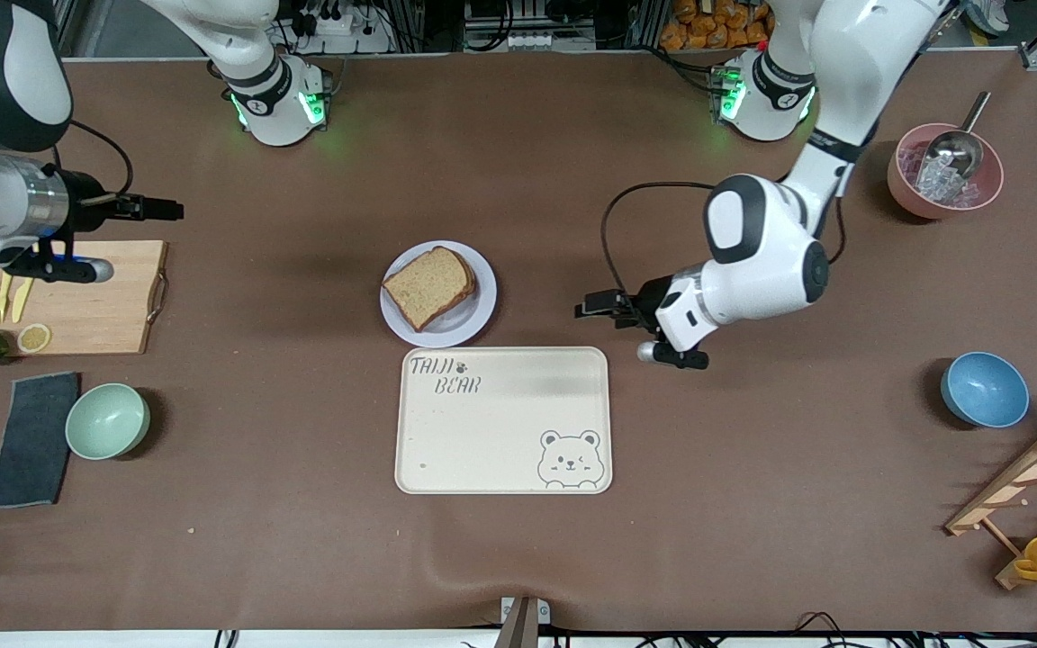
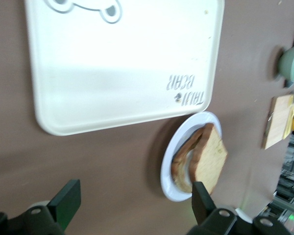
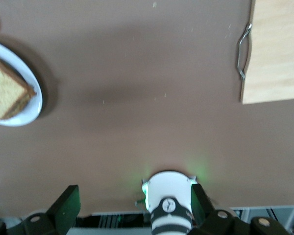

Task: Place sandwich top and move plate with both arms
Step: 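Withdraw the right gripper while the left gripper reaches toward the plate, then lower the left gripper to the rim of the white plate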

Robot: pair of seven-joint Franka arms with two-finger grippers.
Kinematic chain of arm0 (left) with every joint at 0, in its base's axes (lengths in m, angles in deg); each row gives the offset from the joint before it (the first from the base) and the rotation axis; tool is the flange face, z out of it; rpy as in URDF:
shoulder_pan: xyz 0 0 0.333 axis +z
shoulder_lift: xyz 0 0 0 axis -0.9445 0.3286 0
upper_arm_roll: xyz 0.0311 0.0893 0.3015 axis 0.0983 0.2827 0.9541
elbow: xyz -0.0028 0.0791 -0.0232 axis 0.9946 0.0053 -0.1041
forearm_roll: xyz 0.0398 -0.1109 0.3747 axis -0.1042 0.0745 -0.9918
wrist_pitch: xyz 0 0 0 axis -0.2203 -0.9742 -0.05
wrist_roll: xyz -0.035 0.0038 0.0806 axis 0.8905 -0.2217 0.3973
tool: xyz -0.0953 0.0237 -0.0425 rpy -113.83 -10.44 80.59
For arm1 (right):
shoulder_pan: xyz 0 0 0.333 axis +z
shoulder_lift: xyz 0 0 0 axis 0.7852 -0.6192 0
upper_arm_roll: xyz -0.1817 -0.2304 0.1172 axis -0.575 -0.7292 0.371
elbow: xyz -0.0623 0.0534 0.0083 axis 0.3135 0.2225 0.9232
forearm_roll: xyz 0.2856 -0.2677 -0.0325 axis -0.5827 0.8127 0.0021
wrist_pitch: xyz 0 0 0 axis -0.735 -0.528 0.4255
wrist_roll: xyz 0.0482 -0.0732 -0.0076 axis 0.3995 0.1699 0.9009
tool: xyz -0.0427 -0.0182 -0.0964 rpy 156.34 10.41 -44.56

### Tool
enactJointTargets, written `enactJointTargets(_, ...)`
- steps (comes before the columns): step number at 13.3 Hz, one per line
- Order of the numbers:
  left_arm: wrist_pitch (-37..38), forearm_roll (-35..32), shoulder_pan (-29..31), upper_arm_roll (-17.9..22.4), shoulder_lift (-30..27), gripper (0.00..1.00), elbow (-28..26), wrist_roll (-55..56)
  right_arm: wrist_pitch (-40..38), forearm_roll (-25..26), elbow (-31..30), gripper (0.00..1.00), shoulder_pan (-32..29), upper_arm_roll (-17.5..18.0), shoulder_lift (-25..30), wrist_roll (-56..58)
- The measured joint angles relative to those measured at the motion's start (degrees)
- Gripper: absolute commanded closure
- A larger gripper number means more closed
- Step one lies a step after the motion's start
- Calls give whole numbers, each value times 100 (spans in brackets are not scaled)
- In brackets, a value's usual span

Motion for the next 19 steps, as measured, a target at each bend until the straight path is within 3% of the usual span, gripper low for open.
enactJointTargets(2,-293,653,-277,-5,78,0,-76,-173,239,0,51,0,-144,-14,18,0)
enactJointTargets(4,-344,1683,-365,-4,106,0,-300,-1022,312,0,302,0,-135,-183,103,0)
enactJointTargets(7,-347,3434,-422,-5,179,0,-769,-2752,297,-4,1171,0,672,-1165,263,5)
enactJointTargets(8,-348,3815,-434,-7,248,0,-850,-3117,204,-2,1508,0,831,-1339,308,4)
enactJointTargets(11,-344,4610,-487,-70,500,0,-869,-3713,-287,4,2222,0,884,-1460,367,-205)
enactJointTargets(15,-248,5860,-553,-245,976,0,-858,-5053,-340,43,2252,0,883,-1480,316,-258)
enactJointTargets(18,287,5985,-521,-247,1218,0,-822,-5524,-396,74,2149,0,875,-1490,249,444)
enactJointTargets(19,366,6049,-502,-245,1288,4,-818,-5712,-469,75,2128,0,875,-1492,233,526)
